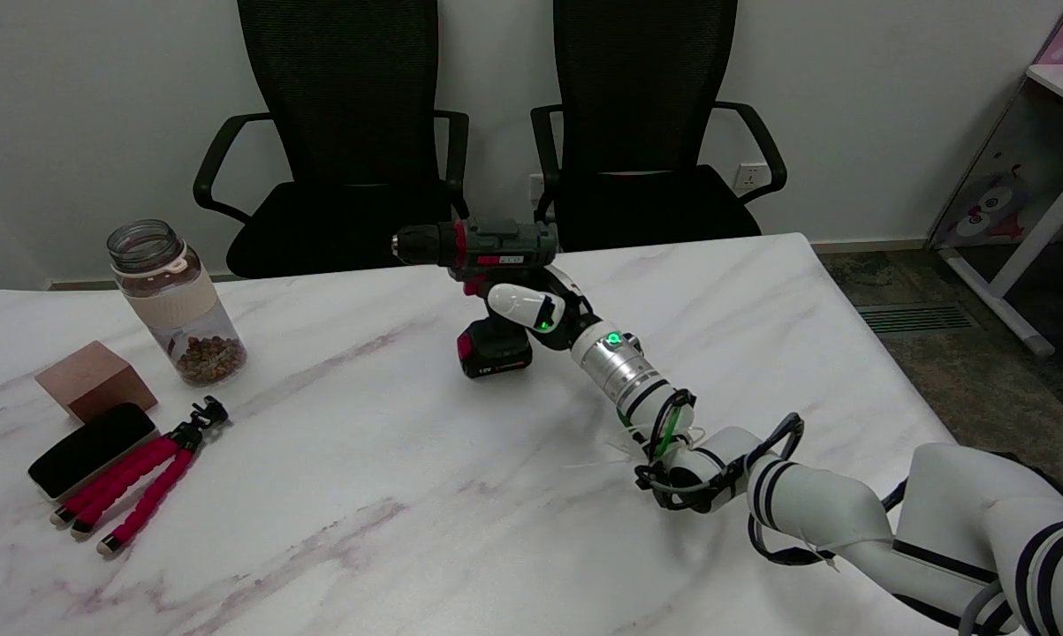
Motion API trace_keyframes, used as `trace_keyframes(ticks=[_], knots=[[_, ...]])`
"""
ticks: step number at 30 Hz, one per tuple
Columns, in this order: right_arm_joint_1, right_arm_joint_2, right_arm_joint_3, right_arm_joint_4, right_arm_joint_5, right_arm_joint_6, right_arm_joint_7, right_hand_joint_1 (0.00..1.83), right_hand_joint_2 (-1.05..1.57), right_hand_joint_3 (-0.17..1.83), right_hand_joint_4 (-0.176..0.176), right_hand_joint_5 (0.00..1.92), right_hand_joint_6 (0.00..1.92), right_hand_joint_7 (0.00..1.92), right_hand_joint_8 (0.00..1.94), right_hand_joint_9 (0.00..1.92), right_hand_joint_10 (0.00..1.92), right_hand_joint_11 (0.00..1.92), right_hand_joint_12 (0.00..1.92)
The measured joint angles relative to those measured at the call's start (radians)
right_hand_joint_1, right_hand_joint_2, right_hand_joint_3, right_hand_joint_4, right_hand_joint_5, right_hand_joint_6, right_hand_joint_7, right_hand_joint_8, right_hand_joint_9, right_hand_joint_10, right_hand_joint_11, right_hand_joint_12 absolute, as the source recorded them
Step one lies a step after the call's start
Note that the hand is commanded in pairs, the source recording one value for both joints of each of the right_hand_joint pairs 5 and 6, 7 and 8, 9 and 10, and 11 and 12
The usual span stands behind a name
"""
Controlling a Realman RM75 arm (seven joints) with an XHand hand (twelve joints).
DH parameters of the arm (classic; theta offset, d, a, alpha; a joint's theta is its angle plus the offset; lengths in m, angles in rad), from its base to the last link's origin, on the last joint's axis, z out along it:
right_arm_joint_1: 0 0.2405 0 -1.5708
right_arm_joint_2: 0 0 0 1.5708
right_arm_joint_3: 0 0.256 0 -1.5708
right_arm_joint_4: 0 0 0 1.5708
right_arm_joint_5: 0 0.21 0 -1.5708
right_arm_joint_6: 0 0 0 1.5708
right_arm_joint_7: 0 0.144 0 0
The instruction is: Pick up the power screwdriver.
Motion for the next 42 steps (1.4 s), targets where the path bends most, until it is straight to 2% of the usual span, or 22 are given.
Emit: trace_keyframes(ticks=[5, 8, 10, 13, 16, 19, 22, 28, 33, 38, 42], knots=[[0.008, -0.003, -0.008, 0.004, 0.0, 0.003, 0.003, 0.89, -0.33, 0.96, 0.176, 0.42, 0.42, 0.42, 0.42, 0.24, 0.24, 0.31, 0.31], [0.01, -0.004, -0.012, 0.006, 0.0, 0.003, 0.005, 0.89, -0.3, 0.95, 0.176, 0.43, 0.43, 0.43, 0.43, 0.36, 0.36, 0.54, 0.54], [0.012, -0.005, -0.015, 0.007, 0.001, 0.004, 0.006, 0.9, -0.28, 0.94, 0.176, 0.43, 0.43, 0.43, 0.43, 0.44, 0.44, 0.77, 0.77], [0.014, -0.007, -0.017, 0.009, 0.003, 0.004, 0.007, 0.9, -0.23, 0.93, 0.176, 0.45, 0.45, 0.45, 0.45, 0.6, 0.6, 1.03, 1.03], [0.016, -0.009, -0.019, 0.009, 0.004, 0.005, 0.007, 0.9, -0.17, 0.93, 0.176, 0.46, 0.46, 0.46, 0.46, 0.85, 0.85, 1.23, 1.23], [0.017, -0.01, -0.021, 0.01, 0.004, 0.005, 0.008, 0.9, -0.13, 0.98, 0.176, 0.48, 0.48, 0.48, 0.48, 1.08, 1.08, 1.33, 1.33], [0.017, -0.011, -0.022, 0.011, 0.005, 0.006, 0.008, 0.9, -0.11, 0.99, 0.176, 0.49, 0.49, 0.49, 0.49, 1.23, 1.23, 1.38, 1.38], [0.018, -0.013, -0.024, 0.012, 0.005, 0.007, 0.009, 0.9, -0.11, 1.01, 0.176, 0.5, 0.5, 0.5, 0.5, 1.28, 1.28, 1.4, 1.4], [0.019, -0.013, -0.026, 0.013, 0.004, 0.007, 0.009, 0.91, -0.17, 1.03, 0.176, 0.51, 0.51, 0.51, 0.51, 1.23, 1.23, 1.4, 1.4], [0.022, -0.013, -0.029, 0.015, -0.004, 0.008, 0.008, 0.99, -0.39, 1.08, 0.175, 0.48, 0.48, 0.48, 0.48, 1.12, 1.12, 1.37, 1.37], [0.025, -0.013, -0.031, 0.019, -0.013, 0.008, 0.006, 1.09, -0.46, 1.15, 0.128, 0.38, 0.38, 0.38, 0.38, 1.06, 1.06, 1.37, 1.37]])
